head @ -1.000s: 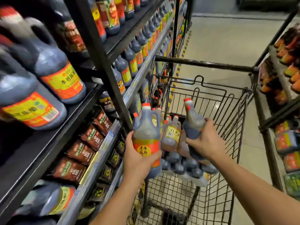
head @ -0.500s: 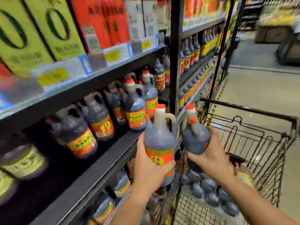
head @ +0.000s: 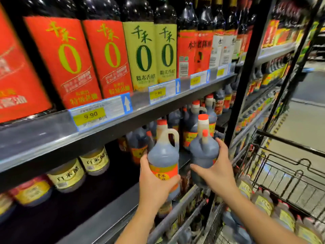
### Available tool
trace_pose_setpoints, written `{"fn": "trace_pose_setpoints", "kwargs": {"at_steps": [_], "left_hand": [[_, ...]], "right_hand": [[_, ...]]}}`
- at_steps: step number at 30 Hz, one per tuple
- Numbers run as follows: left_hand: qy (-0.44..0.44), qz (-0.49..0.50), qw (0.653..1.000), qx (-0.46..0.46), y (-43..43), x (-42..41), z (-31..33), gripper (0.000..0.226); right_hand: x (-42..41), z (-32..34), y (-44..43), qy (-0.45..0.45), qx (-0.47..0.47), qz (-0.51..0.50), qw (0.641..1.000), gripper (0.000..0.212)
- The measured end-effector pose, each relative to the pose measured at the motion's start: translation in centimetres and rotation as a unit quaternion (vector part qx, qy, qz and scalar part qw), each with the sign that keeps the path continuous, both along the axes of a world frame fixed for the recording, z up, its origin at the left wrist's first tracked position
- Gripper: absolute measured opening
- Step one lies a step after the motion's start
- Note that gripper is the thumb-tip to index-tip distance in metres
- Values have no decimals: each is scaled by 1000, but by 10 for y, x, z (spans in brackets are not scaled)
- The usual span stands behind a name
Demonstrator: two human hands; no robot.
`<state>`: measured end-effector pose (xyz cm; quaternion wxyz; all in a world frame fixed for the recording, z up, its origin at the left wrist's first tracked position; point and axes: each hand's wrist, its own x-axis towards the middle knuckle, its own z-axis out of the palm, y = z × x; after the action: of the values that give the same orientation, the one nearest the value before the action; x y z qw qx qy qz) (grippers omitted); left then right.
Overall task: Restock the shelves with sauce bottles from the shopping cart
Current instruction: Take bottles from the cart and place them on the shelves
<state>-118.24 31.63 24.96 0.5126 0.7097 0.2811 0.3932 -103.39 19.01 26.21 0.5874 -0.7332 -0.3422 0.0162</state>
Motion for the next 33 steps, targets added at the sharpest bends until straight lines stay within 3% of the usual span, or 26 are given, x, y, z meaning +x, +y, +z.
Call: {"fn": "trace_pose_setpoints", "kwargs": {"at_steps": [10, 21, 33], "left_hand": [[3, 62, 998, -26, 34, 3, -16, 118], [-8, 97, 995, -5, 35, 14, -25, 112], [18, 133, 990, 50, 35, 29, -31, 118]], "right_hand": [[-2, -7, 70, 18, 38, 89, 995, 105], [10, -30, 95, 20, 64, 121, 990, 95], [29, -30, 99, 14, 12, 149, 989, 98]]}}
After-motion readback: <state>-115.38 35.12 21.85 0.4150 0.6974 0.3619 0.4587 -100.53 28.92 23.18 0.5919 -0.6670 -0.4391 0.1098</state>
